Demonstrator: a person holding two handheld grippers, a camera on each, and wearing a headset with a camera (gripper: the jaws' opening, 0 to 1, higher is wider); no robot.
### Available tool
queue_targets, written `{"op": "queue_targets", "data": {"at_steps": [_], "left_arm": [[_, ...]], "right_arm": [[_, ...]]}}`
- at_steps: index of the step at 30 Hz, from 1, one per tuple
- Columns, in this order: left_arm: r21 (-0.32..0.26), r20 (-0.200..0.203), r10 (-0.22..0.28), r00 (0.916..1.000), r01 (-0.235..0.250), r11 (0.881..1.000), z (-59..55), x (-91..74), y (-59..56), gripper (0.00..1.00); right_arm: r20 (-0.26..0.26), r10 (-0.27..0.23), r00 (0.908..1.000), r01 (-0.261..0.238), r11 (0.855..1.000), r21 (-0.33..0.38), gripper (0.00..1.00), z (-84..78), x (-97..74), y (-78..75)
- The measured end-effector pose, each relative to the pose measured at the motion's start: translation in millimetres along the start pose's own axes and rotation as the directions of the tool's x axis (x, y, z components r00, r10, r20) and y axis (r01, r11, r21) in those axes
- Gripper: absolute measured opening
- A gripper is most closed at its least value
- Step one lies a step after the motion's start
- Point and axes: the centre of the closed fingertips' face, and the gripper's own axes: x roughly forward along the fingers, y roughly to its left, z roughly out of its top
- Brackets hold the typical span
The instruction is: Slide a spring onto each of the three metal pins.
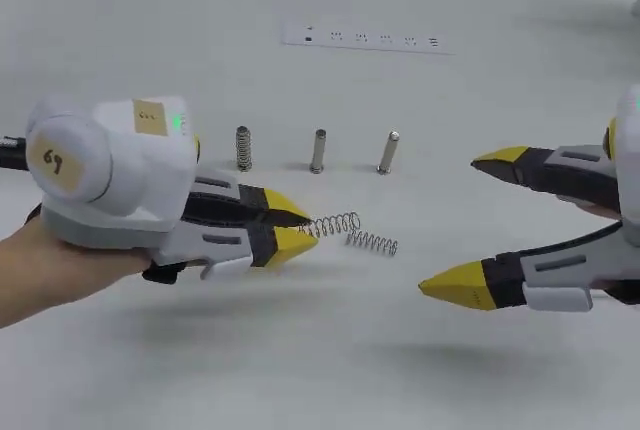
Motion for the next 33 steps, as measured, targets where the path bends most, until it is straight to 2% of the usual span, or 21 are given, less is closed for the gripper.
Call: {"op": "queue_targets", "data": {"at_steps": [8,13,18,24,27,28,30,33], "left_arm": [[-0.01,-0.001,-0.007,1.0,0.007,1.0,-5.1,-4.3,-13.1,0.02],[0.001,-0.001,-0.014,0.9999,0.014,1.0,-2.4,-9.4,-20.4,0.02],[0.001,0.003,-0.015,0.9999,0.015,1.0,-0.1,-12.8,-23.1,0.02],[0.022,-0.005,-0.028,0.9996,0.028,0.999,1.0,-14.1,-30.1,0.02],[0.028,-0.007,-0.036,0.9993,0.036,0.999,1.6,-14.0,-32.8,0.02],[0.029,-0.007,-0.037,0.9993,0.037,0.999,1.7,-13.9,-33.1,0.02],[0.032,-0.007,-0.04,0.9992,0.04,0.999,2.2,-13.5,-34.2,0.02],[0.033,-0.005,-0.044,0.999,0.044,0.998,3.3,-12.8,-35.5,0.02]], "right_arm": [[-0.012,0.067,0.9977,-0.067,0.997,-0.036,0.81,4.2,5.7,10.0],[-0.041,0.115,0.9925,-0.118,0.99,-0.075,0.77,3.0,11.5,19.4],[-0.042,0.153,0.9873,-0.157,0.982,-0.103,0.74,8.6,16.5,27.1],[-0.048,0.224,0.9734,-0.228,0.966,-0.119,0.61,14.3,21.4,37.5],[-0.074,0.248,0.9659,-0.257,0.954,-0.156,0.57,13.8,23.7,42.1],[-0.087,0.267,0.9597,-0.278,0.947,-0.161,0.55,13.0,24.0,45.7],[-0.091,0.274,0.9575,-0.286,0.942,-0.173,0.51,14.1,25.3,47.4],[-0.099,0.303,0.948,-0.316,0.93,-0.189,0.43,15.8,26.7,52.9]]}}
